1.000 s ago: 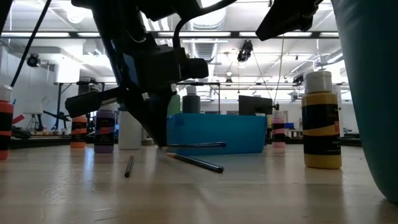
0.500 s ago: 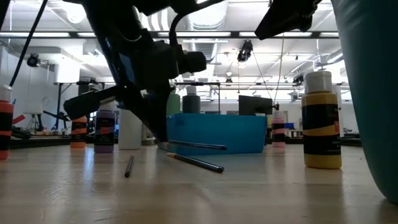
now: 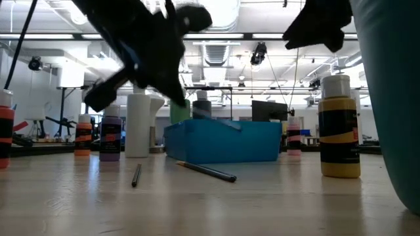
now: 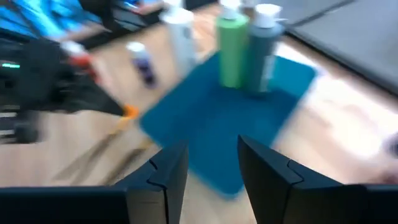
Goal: Pick & Place Paint Supplies
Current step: Put the gold paint brush into the green cup
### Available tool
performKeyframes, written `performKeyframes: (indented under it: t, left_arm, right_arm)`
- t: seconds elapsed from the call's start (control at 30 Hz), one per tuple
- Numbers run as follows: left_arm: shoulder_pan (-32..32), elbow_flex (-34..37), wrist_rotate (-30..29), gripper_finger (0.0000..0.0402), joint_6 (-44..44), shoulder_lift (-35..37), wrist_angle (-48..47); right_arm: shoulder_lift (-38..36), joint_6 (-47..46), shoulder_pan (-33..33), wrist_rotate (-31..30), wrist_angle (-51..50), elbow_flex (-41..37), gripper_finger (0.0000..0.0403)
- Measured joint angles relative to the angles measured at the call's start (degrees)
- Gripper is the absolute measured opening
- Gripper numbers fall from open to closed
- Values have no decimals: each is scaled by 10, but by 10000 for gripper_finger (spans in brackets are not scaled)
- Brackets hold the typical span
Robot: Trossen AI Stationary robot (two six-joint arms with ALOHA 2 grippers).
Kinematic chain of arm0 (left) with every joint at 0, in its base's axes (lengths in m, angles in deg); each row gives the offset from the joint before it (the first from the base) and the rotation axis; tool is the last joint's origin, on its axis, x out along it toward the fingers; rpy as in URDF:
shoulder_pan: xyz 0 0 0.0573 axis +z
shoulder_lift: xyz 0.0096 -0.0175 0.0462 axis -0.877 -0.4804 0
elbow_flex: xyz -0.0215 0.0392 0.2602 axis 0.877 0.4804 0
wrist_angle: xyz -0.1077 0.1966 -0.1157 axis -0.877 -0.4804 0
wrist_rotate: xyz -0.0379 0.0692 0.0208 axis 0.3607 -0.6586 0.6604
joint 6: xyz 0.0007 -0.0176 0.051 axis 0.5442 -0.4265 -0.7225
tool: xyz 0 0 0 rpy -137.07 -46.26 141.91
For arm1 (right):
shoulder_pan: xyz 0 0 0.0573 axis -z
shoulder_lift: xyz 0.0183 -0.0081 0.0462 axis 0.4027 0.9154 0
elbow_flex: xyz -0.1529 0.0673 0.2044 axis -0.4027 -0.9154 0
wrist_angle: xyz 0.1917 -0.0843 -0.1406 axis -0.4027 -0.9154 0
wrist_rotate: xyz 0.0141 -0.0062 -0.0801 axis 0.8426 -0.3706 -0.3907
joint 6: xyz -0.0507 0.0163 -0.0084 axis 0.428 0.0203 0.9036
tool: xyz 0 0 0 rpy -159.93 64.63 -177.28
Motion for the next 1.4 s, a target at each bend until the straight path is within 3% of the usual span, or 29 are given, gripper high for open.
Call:
performKeyframes:
  t: [0.17, 0.3, 0.53, 0.8, 1.13, 1.4]
  left_arm:
    - [-21, 0, -72, 0, -26, 31, 2]
    - [-42, 0, -164, 0, -110, 49, 26]
    - [-67, 0, -248, 0, -302, 70, 154]
    - [-75, -14, -239, 0, -320, 78, 163]
    - [-77, -45, -234, 0, -326, 79, 165]
    - [-77, -45, -234, 0, -326, 80, 162]
  right_arm:
    - [-45, 19, 33, 179, 201, -83, 146]
    - [-44, 11, 63, 293, 312, -118, 142]
    - [17, 3, 82, 349, 389, -119, 132]
    - [111, 2, 86, 414, 457, -81, 158]
    - [208, 1, 88, 475, 459, -5, 187]
    - [248, 3, 88, 479, 463, 27, 181]
